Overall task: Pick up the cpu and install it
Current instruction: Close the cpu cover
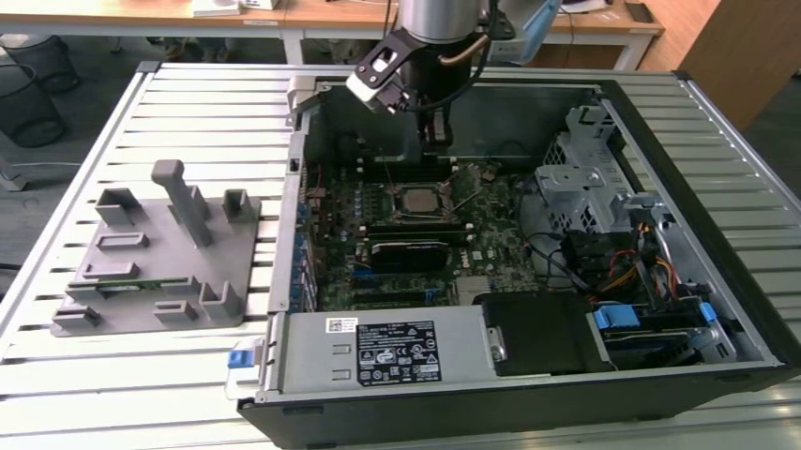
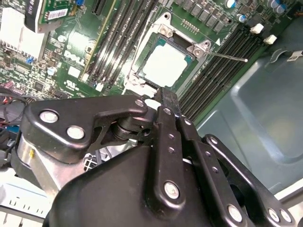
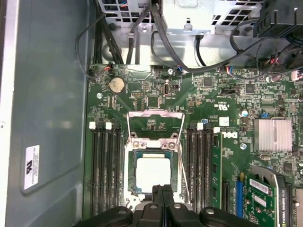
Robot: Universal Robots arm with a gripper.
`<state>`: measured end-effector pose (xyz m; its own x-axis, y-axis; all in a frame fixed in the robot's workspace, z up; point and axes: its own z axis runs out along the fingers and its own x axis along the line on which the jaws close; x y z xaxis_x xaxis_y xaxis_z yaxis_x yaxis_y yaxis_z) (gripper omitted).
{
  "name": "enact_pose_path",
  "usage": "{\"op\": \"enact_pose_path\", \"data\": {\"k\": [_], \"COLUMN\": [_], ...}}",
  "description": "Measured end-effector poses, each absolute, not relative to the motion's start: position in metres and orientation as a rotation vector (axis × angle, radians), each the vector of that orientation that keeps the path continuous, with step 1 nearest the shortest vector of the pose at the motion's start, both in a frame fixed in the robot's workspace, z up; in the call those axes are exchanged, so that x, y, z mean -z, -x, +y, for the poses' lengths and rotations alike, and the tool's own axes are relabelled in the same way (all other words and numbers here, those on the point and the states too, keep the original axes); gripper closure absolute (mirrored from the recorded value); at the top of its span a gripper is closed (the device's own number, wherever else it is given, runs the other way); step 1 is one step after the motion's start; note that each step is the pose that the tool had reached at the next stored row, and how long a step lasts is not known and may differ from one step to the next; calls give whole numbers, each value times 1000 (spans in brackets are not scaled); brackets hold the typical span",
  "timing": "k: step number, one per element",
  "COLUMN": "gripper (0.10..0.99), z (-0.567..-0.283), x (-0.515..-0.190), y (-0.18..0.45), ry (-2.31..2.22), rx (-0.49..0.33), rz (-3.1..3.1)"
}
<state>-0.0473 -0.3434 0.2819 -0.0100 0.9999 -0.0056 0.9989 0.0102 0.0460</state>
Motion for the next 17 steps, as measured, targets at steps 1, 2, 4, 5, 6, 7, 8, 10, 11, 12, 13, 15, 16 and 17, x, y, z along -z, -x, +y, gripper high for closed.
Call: {"op": "enact_pose_path", "data": {"k": [1, 2, 4, 5, 6, 7, 8, 10, 11, 12, 13, 15, 16, 17], "gripper": [980, 980, 980, 980, 980, 980, 980, 980, 980, 980, 980, 980, 980, 980], "z": [-345, -347, -349, -350, -351, -351, -351, -351, -351, -351, -351, -351, -351, -351], "x": [-282, -282, -282, -282, -282, -282, -282, -282, -282, -282, -282, -282, -282, -282], "y": [47, 47, 47, 47, 47, 47, 47, 46, 46, 45, 45, 44, 44, 43], "ry": [-2184, -2185, -2184, -2184, -2184, -2184, -2184, -2184, -2184, -2184, -2185, -2185, -2185, -2185], "rx": [-45, -45, -45, -45, -45, -45, -45, -45, -45, -45, -45, -45, -45, -45], "rz": [2207, 2207, 2207, 2207, 2207, 2207, 2207, 2207, 2207, 2207, 2207, 2207, 2207, 2207]}}
